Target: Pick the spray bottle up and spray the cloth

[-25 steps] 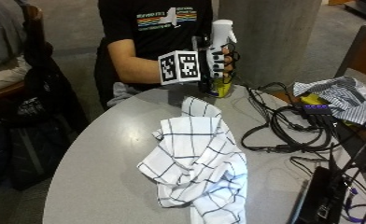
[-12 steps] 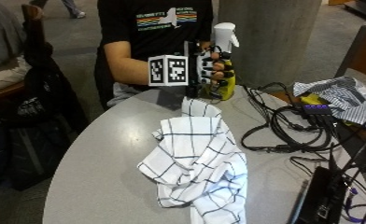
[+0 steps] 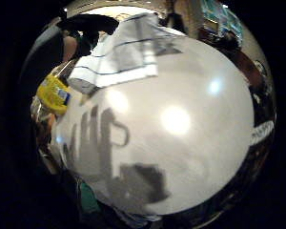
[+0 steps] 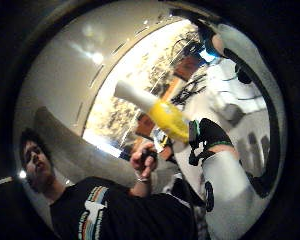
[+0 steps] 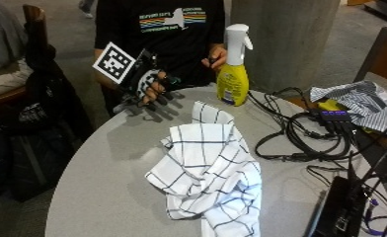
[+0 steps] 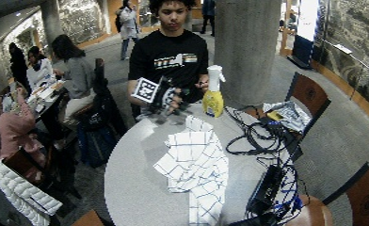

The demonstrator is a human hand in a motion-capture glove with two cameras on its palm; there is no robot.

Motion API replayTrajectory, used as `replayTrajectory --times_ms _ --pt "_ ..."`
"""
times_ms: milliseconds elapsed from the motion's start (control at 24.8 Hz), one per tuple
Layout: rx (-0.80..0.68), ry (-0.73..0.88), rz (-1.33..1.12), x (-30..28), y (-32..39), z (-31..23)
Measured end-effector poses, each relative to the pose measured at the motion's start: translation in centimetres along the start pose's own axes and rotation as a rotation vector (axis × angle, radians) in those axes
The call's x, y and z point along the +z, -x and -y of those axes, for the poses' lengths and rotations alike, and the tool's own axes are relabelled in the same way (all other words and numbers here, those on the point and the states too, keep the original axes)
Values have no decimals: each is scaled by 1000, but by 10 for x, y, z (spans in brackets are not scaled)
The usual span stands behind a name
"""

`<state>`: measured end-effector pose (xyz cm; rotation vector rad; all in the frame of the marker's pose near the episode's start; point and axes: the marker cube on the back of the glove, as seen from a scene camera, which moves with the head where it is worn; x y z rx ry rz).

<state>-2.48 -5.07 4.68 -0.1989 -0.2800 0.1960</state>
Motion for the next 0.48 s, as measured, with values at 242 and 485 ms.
replayTrajectory --times_ms 242,485 --pt "-77 -77 -242 -17 -48 -30" --pt "-71 -151 -265 -12 -58 -21"
